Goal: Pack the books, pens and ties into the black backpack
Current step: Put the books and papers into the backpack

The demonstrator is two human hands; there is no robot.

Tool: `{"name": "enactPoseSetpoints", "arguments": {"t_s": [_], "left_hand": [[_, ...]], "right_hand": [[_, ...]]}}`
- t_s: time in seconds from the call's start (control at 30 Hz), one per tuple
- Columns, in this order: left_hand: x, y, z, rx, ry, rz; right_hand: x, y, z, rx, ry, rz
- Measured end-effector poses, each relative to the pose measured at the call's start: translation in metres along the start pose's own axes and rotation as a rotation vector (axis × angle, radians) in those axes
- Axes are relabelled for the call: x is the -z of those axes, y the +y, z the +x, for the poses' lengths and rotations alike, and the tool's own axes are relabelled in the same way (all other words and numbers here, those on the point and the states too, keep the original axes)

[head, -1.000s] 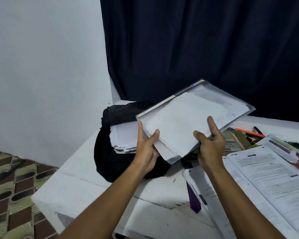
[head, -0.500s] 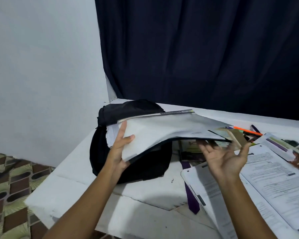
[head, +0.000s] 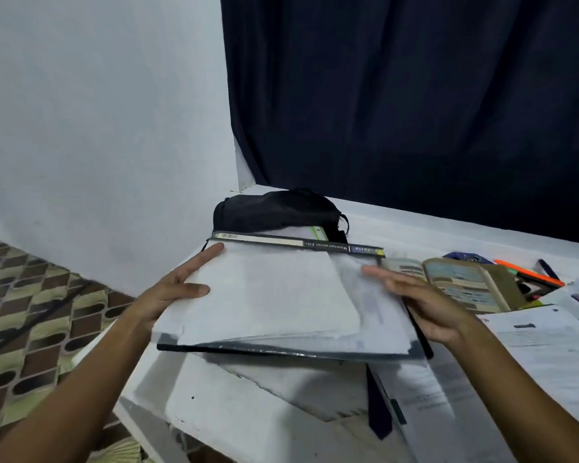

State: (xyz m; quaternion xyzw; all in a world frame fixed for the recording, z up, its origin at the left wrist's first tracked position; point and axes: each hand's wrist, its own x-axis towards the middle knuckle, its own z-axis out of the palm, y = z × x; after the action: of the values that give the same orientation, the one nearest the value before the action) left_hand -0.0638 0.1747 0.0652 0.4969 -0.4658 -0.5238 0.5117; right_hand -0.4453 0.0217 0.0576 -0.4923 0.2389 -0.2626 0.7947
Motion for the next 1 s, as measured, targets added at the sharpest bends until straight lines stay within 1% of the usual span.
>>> {"name": "enactPoseSetpoints", "arguments": {"t_s": [0.07, 0.13, 0.2, 0.3, 0.4, 0.47, 0.5, 0.53, 0.57, 0.6, 0.63, 0.67, 0.73, 0.83, 0.9, 1.0], "left_hand": [[0.004, -0.002, 0.0, 0.028, -0.022, -0.007], [0.007, -0.006, 0.004, 0.083, -0.031, -0.047], [0.013, -0.01, 0.014, 0.141, -0.004, -0.011], [0.01, -0.01, 0.04, 0.259, -0.006, 0.026], [0.006, -0.002, 0.075, 0.345, 0.039, 0.202], [0.008, 0.011, 0.101, 0.414, 0.023, 0.429], [0.013, 0.016, 0.116, 0.382, 0.058, 0.617], [0.019, 0.021, 0.133, 0.272, 0.126, 0.874], [0.023, 0.023, 0.153, 0.105, 0.19, 1.144], [0.025, 0.021, 0.169, -0.079, 0.219, 1.332], [0.025, 0.02, 0.186, -0.218, 0.181, 1.448], [0.026, 0.018, 0.201, -0.294, 0.108, 1.544], [0.029, 0.012, 0.229, -0.316, -0.049, 1.763], [0.04, 0.008, 0.261, -0.273, -0.195, 1.994], [0.046, 0.016, 0.277, -0.274, -0.254, 2.067], [0.052, 0.037, 0.291, -0.227, -0.282, 2.045]], "right_hand": [[-0.002, 0.001, 0.012, -0.097, -0.003, -0.14], [-0.002, 0.001, 0.022, -0.152, 0.007, -0.156], [-0.001, -0.003, 0.03, -0.163, 0.049, -0.148], [-0.001, -0.013, 0.035, -0.15, 0.146, -0.158], [0.007, -0.021, 0.036, -0.13, 0.264, -0.136], [0.007, -0.024, 0.034, -0.102, 0.354, -0.091], [0.007, -0.023, 0.033, -0.077, 0.411, -0.059], [0.004, -0.021, 0.032, -0.048, 0.475, -0.02], [0.001, -0.017, 0.033, -0.018, 0.538, 0.023], [-0.003, -0.011, 0.034, 0.01, 0.589, 0.066], [-0.009, -0.004, 0.037, 0.041, 0.642, 0.111], [-0.016, 0.002, 0.04, 0.066, 0.69, 0.151], [-0.036, 0.012, 0.047, 0.104, 0.776, 0.183], [-0.071, 0.028, 0.061, 0.148, 0.89, 0.191], [-0.092, 0.04, 0.073, 0.167, 0.944, 0.201], [-0.118, 0.052, 0.095, 0.171, 0.976, 0.248]]}}
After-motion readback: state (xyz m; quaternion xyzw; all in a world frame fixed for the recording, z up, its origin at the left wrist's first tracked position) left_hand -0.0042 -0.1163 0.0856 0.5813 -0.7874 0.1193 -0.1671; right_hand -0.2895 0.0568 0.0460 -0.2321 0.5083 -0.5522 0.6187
